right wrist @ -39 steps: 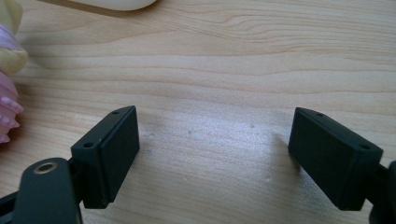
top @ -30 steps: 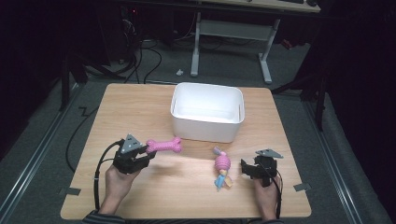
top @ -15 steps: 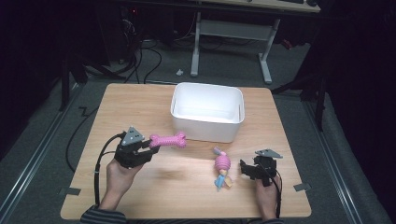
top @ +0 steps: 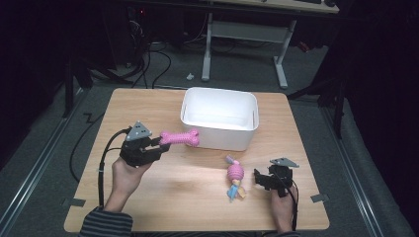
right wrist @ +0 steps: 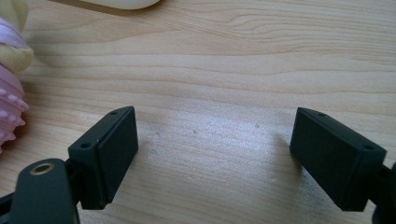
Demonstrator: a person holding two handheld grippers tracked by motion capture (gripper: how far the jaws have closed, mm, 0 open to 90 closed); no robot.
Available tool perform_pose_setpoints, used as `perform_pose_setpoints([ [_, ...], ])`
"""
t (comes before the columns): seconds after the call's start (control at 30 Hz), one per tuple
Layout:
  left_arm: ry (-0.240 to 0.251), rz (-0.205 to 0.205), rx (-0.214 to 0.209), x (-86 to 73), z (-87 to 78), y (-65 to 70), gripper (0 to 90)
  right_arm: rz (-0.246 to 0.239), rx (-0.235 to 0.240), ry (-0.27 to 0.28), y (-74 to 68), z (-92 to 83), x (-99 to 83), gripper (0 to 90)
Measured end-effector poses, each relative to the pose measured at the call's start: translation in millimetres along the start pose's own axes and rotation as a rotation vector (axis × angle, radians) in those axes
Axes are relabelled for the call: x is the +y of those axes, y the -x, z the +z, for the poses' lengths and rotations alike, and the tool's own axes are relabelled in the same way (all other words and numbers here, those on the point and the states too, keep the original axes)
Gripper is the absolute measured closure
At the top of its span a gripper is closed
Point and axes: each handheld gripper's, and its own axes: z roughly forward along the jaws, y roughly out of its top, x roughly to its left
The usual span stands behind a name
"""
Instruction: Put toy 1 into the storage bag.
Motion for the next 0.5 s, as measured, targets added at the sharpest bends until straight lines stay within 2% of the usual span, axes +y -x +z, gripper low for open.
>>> perform_pose_setpoints([
  [0.13, -0.004, 0.0, -0.008, 6.8, 1.2, -1.4, 64.4, 0.0, 0.0, 0.0, 0.0, 0.0, 0.0, 15.2],
  [0.5, -0.02, 0.048, -0.031, 36.3, 7.9, 2.0, 64.4, 0.0, 0.0, 0.0, 0.0, 0.0, 0.0, 15.2],
])
